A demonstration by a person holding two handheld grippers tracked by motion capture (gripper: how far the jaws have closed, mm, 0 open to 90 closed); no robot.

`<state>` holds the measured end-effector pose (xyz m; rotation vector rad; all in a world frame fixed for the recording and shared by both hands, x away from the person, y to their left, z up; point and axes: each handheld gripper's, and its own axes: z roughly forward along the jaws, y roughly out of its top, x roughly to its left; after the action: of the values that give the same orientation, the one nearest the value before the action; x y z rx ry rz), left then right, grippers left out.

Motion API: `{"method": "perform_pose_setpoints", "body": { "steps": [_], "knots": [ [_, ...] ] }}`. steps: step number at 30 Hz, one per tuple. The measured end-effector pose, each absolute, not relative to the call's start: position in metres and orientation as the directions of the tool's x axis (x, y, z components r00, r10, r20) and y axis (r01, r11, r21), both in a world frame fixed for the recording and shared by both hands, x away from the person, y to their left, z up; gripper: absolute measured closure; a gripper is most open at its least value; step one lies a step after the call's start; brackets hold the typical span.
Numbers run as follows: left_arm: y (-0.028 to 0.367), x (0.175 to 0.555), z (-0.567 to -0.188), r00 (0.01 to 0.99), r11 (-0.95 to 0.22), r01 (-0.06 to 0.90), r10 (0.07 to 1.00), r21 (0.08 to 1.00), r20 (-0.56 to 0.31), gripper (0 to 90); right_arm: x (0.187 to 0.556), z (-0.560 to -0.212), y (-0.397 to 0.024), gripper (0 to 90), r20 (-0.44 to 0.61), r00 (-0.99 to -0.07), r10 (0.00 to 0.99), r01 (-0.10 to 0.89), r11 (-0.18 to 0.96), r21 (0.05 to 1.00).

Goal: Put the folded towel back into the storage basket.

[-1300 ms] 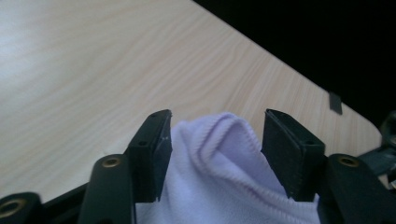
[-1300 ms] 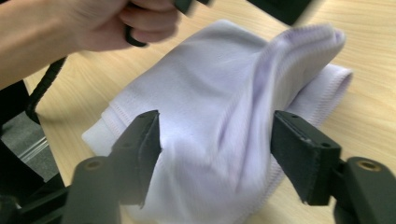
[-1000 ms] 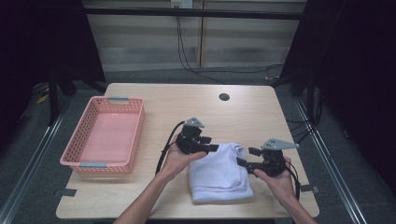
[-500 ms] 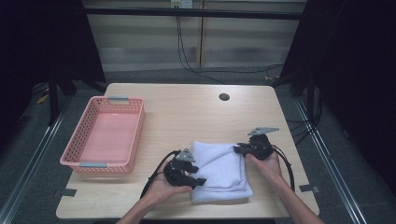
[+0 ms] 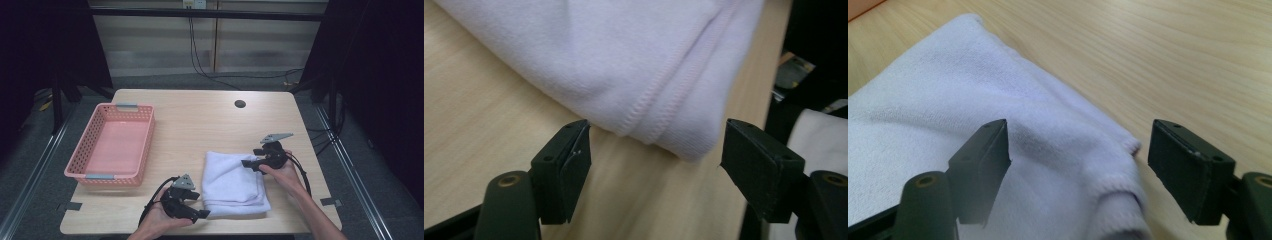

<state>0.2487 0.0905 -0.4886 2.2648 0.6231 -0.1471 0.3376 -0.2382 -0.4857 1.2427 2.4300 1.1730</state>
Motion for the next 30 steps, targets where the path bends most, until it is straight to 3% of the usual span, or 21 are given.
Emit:
{"method": "perform_pose_setpoints", "body": {
  "steps": [7, 8, 15, 22, 26, 30],
  "knots": [
    [0.074, 0.248, -0.488, 0.885, -0.592, 0.457, 0.378, 0.664, -0.272, 21.7, 0.343, -0.498, -0.230, 19.3, 0.195, -0.659, 0.727, 0.620, 0.377, 0.688],
    [0.071, 0.248, -0.489, 0.896, -0.614, 0.433, 0.375, 0.659, -0.239, 20.1, 0.344, -0.499, -0.231, 18.8, 0.196, -0.662, 0.724, 0.620, 0.381, 0.686],
    [0.068, 0.250, -0.492, 0.906, -0.636, 0.412, 0.364, 0.653, -0.217, 21.9, 0.343, -0.503, -0.236, 19.1, 0.238, -0.697, 0.676, 0.618, 0.398, 0.678],
    [0.060, 0.241, -0.493, 0.918, -0.667, 0.376, 0.362, 0.643, -0.160, 21.6, 0.341, -0.503, -0.231, 19.3, 0.217, -0.704, 0.677, 0.608, 0.415, 0.677],
    [0.061, 0.240, -0.492, 0.933, -0.696, 0.324, 0.349, 0.641, -0.092, 35.2, 0.339, -0.503, -0.224, 23.8, 0.185, -0.697, 0.693, 0.601, 0.424, 0.678],
    [0.060, 0.244, -0.491, 0.924, -0.681, 0.349, 0.366, 0.644, -0.113, 54.4, 0.338, -0.503, -0.222, 37.4, 0.194, -0.715, 0.672, 0.589, 0.429, 0.685]
  ]
}}
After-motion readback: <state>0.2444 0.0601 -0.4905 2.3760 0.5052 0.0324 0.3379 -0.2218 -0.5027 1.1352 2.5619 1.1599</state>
